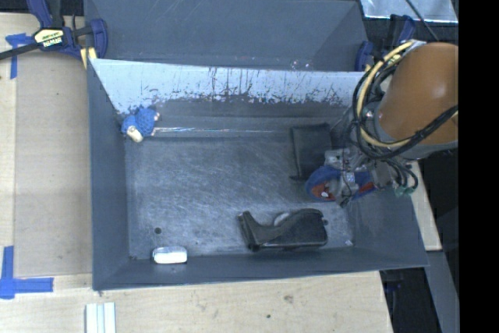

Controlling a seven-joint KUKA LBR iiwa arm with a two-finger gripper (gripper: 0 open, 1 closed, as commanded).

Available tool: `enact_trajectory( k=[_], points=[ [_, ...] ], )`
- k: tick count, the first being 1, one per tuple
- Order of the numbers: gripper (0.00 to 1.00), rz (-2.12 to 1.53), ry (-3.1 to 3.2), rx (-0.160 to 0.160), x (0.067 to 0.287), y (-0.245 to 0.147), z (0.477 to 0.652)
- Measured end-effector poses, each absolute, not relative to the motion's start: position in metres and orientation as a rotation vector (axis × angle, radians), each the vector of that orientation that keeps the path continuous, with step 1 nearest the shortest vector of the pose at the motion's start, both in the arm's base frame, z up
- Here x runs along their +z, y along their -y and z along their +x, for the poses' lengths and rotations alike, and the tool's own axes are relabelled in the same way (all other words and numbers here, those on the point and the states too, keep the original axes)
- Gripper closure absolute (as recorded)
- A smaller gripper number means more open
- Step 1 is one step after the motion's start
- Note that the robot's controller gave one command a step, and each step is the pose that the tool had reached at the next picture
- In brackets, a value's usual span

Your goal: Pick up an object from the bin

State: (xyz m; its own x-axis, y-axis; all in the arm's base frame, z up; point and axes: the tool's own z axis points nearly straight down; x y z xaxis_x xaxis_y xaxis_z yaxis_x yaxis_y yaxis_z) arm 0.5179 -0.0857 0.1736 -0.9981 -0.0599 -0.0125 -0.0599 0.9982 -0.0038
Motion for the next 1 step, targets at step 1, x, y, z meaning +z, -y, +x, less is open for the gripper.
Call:
enact_trajectory(
  k=[1],
  points=[
    [1.00, -0.047, -3.130, -0.003, 0.2320, 0.0891, 0.5245]
  ],
)
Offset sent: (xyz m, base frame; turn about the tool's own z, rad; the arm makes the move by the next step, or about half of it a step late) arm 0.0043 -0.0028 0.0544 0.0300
